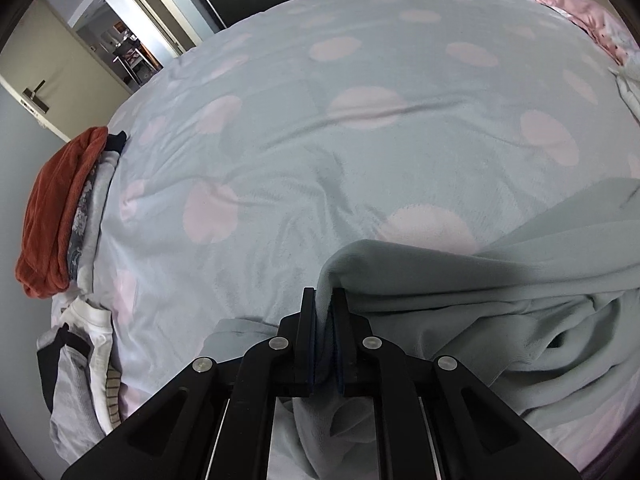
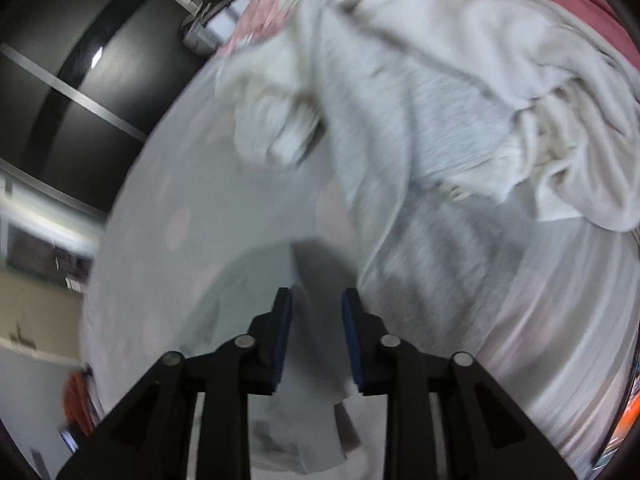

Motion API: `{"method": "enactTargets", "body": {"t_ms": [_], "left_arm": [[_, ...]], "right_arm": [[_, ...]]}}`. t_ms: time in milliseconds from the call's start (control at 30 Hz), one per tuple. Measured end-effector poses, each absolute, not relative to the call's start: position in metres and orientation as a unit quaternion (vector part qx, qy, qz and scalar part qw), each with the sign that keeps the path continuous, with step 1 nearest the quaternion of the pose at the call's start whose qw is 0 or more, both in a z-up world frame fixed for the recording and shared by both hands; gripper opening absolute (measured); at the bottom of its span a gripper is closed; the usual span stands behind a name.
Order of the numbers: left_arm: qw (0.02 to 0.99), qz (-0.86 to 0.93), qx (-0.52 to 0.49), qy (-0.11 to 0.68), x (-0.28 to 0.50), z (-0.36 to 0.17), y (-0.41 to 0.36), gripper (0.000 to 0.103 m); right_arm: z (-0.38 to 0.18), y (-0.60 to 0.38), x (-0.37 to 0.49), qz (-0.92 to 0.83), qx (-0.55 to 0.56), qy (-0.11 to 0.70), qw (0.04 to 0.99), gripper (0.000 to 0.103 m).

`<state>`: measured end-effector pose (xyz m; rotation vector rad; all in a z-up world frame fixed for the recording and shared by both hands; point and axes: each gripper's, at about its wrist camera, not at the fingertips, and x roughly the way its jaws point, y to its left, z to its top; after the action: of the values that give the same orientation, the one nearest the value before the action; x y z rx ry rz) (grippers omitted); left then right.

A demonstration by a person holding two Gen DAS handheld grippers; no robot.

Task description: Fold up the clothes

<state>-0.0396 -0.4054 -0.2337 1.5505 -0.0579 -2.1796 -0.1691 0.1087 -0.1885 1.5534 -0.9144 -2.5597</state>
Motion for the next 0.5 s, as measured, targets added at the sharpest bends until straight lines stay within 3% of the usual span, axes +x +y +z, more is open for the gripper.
{"method": "enactTargets", "body": {"t_ms": [167, 400, 433, 500], "left_arm": [[0.227, -0.792, 0.567, -0.009, -0.041, -0.237, -0.412, 0.01], [0.223, -0.792, 0.568, 0.009, -0.041, -0.237, -0.416, 0.01], [0.222, -0.793, 0.568, 0.01, -0.041, -0.237, -0.416, 0.01], [0.222, -0.793, 0.567, 0.01, -0.041, -0.237, -0.415, 0.01]], "right_arm": [[-0.201, 0.106, -0.187, -0.807, 0.496, -0.319, 0.034, 0.03], [-0.227, 0.06, -0.21, -0.799, 0.531, -0.274, 0.066, 0.03], [-0.226, 0.059, -0.209, -0.801, 0.527, -0.276, 0.073, 0.028], [-0.221, 0.058, -0.206, -0.806, 0.513, -0.282, 0.09, 0.011]]}}
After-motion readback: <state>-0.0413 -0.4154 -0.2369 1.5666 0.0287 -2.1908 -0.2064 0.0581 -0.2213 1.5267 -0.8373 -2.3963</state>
